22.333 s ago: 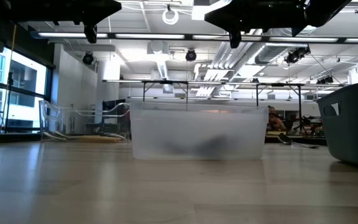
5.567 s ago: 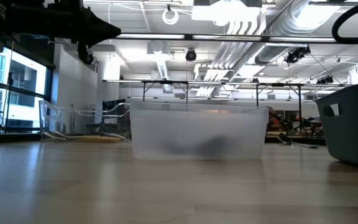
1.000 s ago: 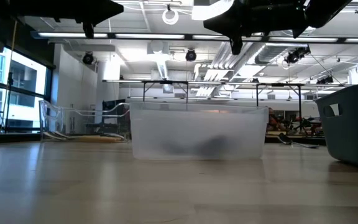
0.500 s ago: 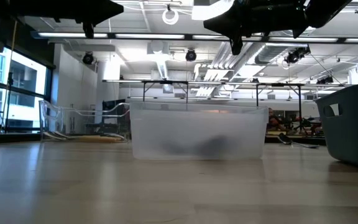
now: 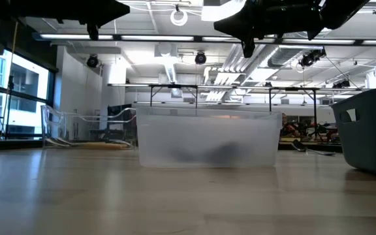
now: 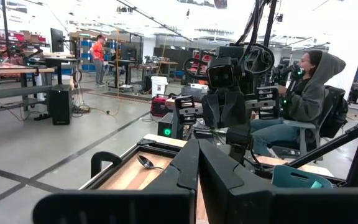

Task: Sort silverware by color (type)
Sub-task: Put the blue spoon into the white transparent bin

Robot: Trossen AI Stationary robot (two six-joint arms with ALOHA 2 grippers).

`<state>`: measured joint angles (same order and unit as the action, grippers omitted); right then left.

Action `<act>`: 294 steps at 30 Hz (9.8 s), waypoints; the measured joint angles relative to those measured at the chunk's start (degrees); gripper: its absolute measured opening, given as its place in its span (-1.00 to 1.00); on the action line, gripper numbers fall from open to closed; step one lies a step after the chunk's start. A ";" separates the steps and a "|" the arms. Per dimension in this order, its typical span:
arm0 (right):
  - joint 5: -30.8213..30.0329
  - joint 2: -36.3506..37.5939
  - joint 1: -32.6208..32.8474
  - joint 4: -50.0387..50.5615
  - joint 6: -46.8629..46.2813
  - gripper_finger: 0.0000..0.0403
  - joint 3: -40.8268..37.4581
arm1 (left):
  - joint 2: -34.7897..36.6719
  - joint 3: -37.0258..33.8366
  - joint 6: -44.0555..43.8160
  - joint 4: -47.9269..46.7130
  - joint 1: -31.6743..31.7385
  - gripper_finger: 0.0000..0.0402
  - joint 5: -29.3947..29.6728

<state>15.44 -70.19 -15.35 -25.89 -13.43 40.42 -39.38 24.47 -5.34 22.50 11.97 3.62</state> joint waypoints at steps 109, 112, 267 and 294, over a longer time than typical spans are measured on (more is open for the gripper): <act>-31.90 0.06 -26.04 66.68 -16.12 -0.12 17.81 | 0.02 -0.04 -3.59 -3.01 0.00 -1.00 1.34; -26.10 0.06 -32.34 66.95 -15.65 -0.12 14.92 | 0.02 -0.04 -3.55 -3.03 0.02 -1.00 2.40; -15.37 3.06 9.70 -0.34 1.81 -1.00 2.84 | 0.07 0.00 -5.01 1.33 0.01 -1.00 1.51; -15.15 3.06 9.75 1.39 1.40 -1.00 2.80 | 0.04 0.00 -5.03 1.31 0.01 -1.00 1.51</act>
<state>0.30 -67.13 -5.61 -24.50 -12.03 43.22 -39.33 24.47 -10.37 23.81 11.98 5.13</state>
